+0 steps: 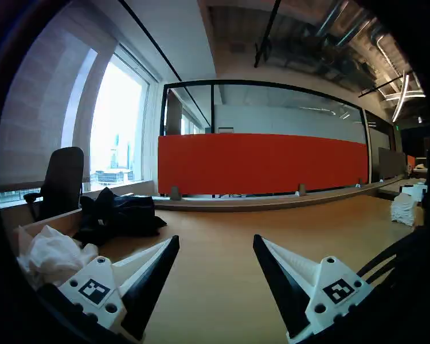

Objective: Fold towel

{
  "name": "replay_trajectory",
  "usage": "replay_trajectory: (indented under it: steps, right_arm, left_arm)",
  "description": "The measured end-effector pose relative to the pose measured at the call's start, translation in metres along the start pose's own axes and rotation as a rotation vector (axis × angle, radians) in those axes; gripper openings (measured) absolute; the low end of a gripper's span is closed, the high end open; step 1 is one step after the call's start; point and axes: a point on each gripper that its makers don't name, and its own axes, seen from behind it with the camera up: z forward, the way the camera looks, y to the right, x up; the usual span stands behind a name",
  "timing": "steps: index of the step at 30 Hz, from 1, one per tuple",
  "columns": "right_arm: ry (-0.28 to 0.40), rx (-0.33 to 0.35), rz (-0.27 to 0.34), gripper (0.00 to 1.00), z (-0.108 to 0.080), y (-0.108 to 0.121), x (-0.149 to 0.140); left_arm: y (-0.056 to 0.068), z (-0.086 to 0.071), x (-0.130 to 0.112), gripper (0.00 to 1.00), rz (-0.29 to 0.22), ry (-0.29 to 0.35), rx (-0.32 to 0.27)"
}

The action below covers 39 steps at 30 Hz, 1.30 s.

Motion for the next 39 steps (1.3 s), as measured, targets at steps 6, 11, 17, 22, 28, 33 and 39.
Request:
replay_trajectory:
  steps: [6,11,17,22,28,33,39]
  right_arm:
    - [-0.004,0.001,0.009,1.0,0.002,-0.001,-0.008]
    - [-0.007,-0.002,0.007,0.99,0.003,-0.002,-0.013]
    - [0.0,0.011,-0.012,1.0,0.003,-0.005,-0.014]
    - [0.011,0.023,-0.029,1.0,0.0,-0.009,-0.013]
    - [0.021,0.031,-0.041,1.0,-0.003,-0.012,-0.009]
    - [0.026,0.03,-0.046,1.0,-0.004,-0.013,-0.008]
    - [0.027,0.029,-0.051,1.0,-0.004,-0.013,-0.008]
  left_arm:
    - [0.0,0.0,0.0,0.95,0.0,0.0,0.0]
    - [0.0,0.0,0.0,0.95,0.0,0.0,0.0]
    - [0.0,0.0,0.0,0.95,0.0,0.0,0.0]
    - [0.0,0.0,0.0,0.95,0.0,0.0,0.0]
    - [0.0,0.0,0.0,0.95,0.0,0.0,0.0]
    - [0.0,0.0,0.0,0.95,0.0,0.0,0.0]
    - [0.0,0.0,0.0,0.95,0.0,0.0,0.0]
